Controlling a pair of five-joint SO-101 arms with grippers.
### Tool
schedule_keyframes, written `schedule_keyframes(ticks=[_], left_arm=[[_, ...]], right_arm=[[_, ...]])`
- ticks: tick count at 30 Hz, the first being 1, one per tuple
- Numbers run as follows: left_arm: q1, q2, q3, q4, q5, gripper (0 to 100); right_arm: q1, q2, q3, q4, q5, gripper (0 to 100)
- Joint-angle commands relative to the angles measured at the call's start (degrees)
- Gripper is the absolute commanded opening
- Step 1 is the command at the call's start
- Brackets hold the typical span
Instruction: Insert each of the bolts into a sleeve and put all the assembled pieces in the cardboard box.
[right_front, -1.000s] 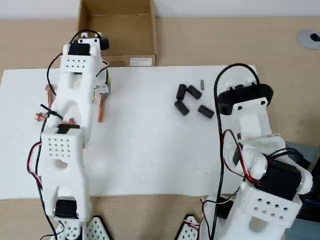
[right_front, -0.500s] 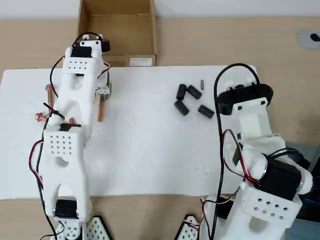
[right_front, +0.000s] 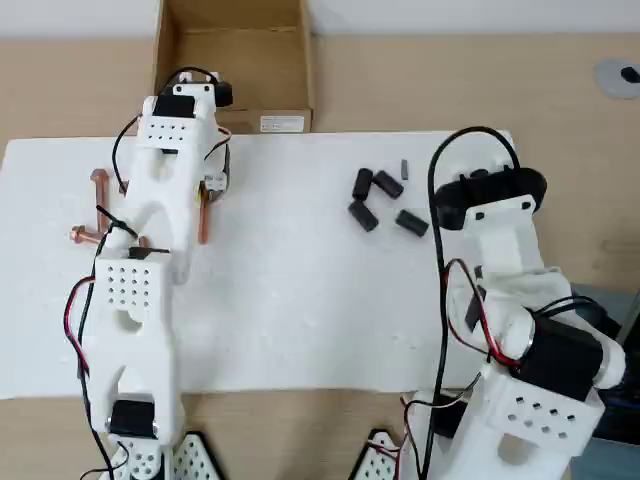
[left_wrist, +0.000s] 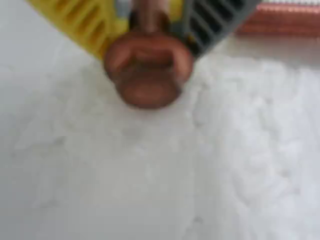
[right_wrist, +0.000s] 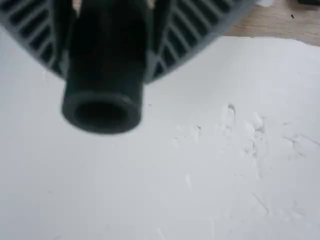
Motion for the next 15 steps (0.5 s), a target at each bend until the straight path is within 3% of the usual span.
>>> schedule_keyframes(ticks=[1,7,15], left_arm=[[-0.18,0.13,-6.24,4.75,-0.18,0],[1.76,-0.75,-20.66,9.93,-0.09,0],[8.0,-15.87,-15.56,9.93,6.51,0]], right_arm=[[0.48,-0.57,-0.4,-0.88,-0.44,1.0],[0.31,-0.57,-0.48,-0.7,-0.44,1.0],[0.57,-1.54,-1.54,-0.62,-0.44,1.0]])
